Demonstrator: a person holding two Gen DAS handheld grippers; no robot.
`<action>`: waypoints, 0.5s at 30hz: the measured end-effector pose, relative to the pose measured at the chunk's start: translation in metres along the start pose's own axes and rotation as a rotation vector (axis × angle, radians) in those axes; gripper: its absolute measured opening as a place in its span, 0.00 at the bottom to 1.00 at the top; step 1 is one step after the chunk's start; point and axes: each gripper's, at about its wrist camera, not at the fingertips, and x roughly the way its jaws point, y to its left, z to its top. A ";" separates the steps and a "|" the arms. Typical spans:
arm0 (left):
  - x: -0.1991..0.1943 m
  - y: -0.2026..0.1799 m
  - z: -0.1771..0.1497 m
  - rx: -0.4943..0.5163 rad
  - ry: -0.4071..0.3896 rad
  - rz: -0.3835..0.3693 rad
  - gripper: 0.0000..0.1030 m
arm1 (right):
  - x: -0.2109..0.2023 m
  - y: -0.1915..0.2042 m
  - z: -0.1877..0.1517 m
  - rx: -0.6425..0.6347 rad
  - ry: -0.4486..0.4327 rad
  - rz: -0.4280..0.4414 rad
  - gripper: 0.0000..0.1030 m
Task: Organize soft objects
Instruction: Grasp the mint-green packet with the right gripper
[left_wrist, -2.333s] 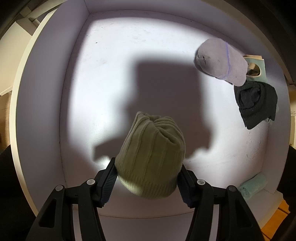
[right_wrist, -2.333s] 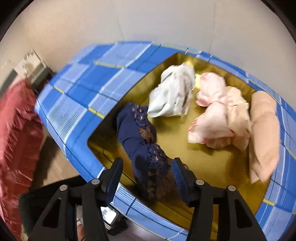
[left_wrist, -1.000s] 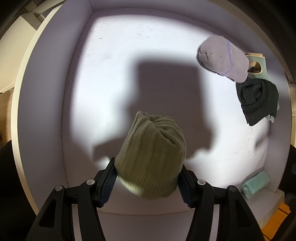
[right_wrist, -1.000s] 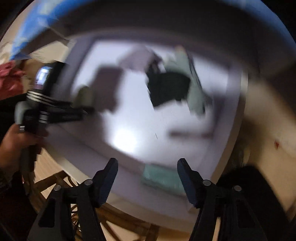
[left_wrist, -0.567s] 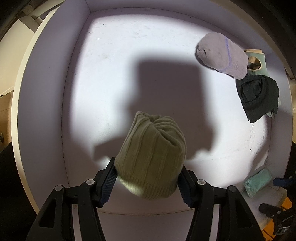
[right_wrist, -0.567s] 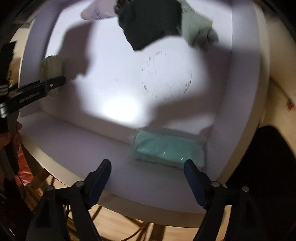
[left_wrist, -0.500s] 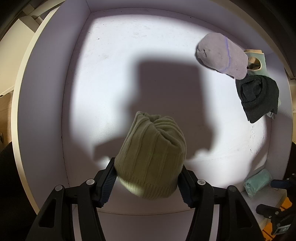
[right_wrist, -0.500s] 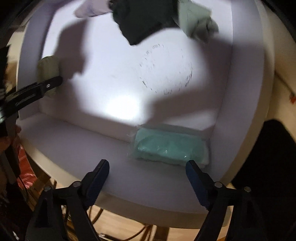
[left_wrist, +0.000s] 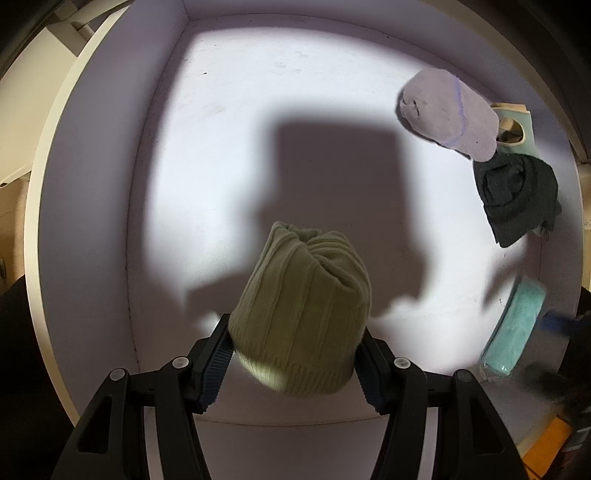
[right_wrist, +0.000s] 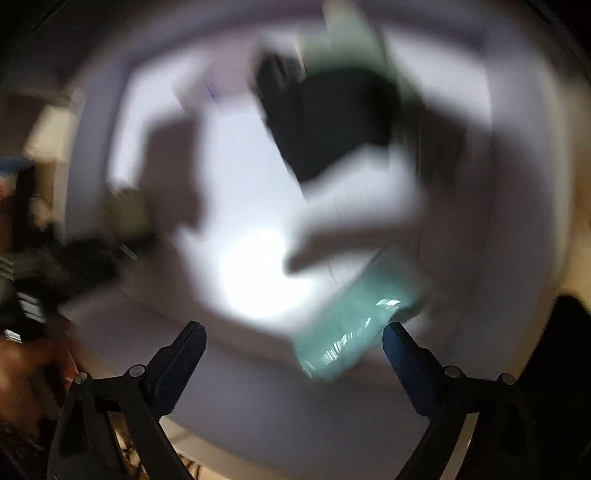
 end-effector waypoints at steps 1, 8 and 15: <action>0.000 0.000 0.000 -0.002 -0.001 0.001 0.59 | -0.011 0.000 0.003 0.007 -0.040 0.017 0.94; 0.003 -0.009 -0.004 0.016 -0.004 0.027 0.59 | -0.006 -0.027 -0.009 0.152 0.025 -0.032 0.85; -0.001 -0.007 -0.003 0.004 -0.016 0.008 0.59 | 0.025 -0.047 -0.013 0.231 0.117 -0.062 0.66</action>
